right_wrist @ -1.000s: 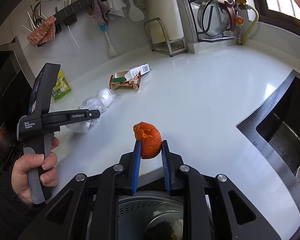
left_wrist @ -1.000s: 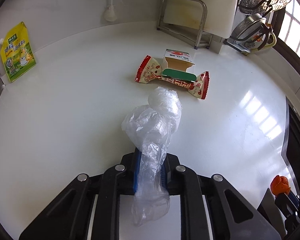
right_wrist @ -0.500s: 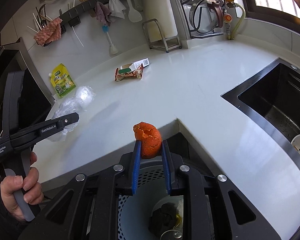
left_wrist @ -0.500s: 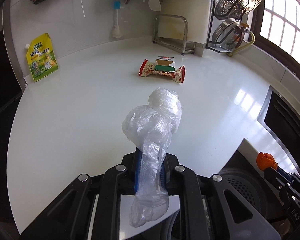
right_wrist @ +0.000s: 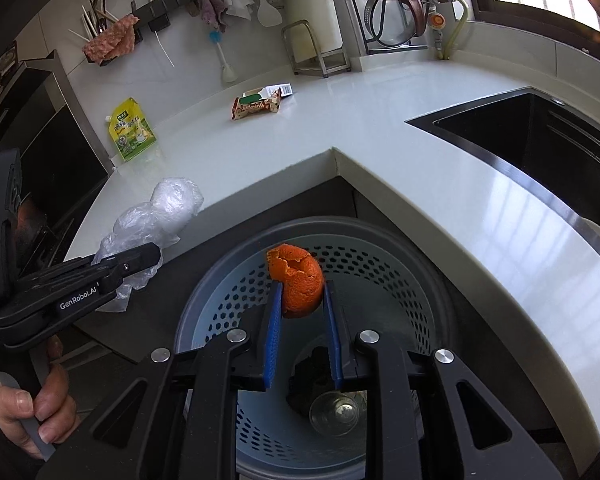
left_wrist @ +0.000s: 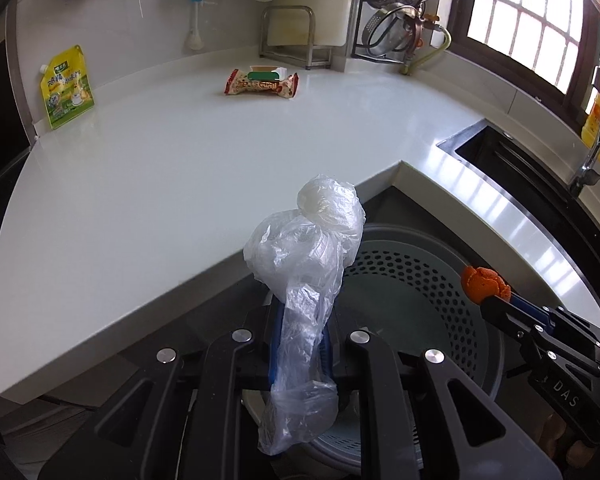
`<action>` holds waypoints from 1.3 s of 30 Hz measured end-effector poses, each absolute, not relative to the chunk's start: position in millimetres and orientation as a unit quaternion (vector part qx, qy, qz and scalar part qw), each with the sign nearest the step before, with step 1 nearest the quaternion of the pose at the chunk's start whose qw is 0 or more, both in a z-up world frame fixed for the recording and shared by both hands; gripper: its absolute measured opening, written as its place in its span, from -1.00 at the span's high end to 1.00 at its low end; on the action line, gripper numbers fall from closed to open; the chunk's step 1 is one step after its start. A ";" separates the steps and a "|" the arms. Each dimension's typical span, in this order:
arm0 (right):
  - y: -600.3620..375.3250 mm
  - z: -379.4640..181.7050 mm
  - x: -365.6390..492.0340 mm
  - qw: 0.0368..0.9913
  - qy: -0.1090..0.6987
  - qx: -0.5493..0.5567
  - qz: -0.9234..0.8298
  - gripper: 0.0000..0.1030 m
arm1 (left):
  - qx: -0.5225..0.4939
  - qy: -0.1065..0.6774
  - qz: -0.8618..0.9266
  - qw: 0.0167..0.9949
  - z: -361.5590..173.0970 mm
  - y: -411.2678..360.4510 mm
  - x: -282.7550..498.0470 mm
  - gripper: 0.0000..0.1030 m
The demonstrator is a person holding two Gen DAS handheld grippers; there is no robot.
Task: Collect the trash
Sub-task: 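Carry the plastic bag and orange peel over the basket and release both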
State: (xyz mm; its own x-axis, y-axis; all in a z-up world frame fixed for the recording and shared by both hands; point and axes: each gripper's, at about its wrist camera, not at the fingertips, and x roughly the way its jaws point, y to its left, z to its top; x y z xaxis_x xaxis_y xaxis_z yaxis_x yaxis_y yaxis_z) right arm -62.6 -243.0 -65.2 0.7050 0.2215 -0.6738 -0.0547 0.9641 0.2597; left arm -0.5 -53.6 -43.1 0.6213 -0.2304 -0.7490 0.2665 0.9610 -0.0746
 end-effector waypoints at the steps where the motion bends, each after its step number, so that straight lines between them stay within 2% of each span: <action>1: -243.3 -67.9 -66.9 0.916 0.378 0.110 0.074 0.61 | 0.024 0.413 -0.141 0.899 -45.6 -56.6 -4.3 0.70; 12: -240.5 -87.1 -87.5 0.913 0.390 0.104 0.060 0.61 | 0.042 0.448 -0.151 0.880 -76.6 -69.6 -20.8 0.70; 28: -242.2 -94.7 -82.4 0.908 0.399 0.112 0.057 0.57 | 0.041 0.464 -0.158 0.871 -79.6 -71.9 -14.8 0.61; 29: -242.3 -94.3 -82.7 0.908 0.399 0.112 0.057 0.55 | 0.041 0.464 -0.158 0.871 -79.6 -71.8 -14.8 0.54; 31: -242.9 -92.7 -83.7 0.910 0.395 0.112 0.055 0.37 | 0.040 0.464 -0.159 0.871 -79.6 -72.6 -15.3 0.36; 33: -244.6 -90.7 -85.6 0.913 0.389 0.115 0.052 0.23 | 0.040 0.461 -0.159 0.872 -79.7 -73.1 -16.7 0.01; 39: -247.8 -91.3 -86.2 0.911 0.390 0.121 0.049 0.21 | 0.044 0.460 -0.158 0.872 -81.7 -72.3 -18.2 -0.11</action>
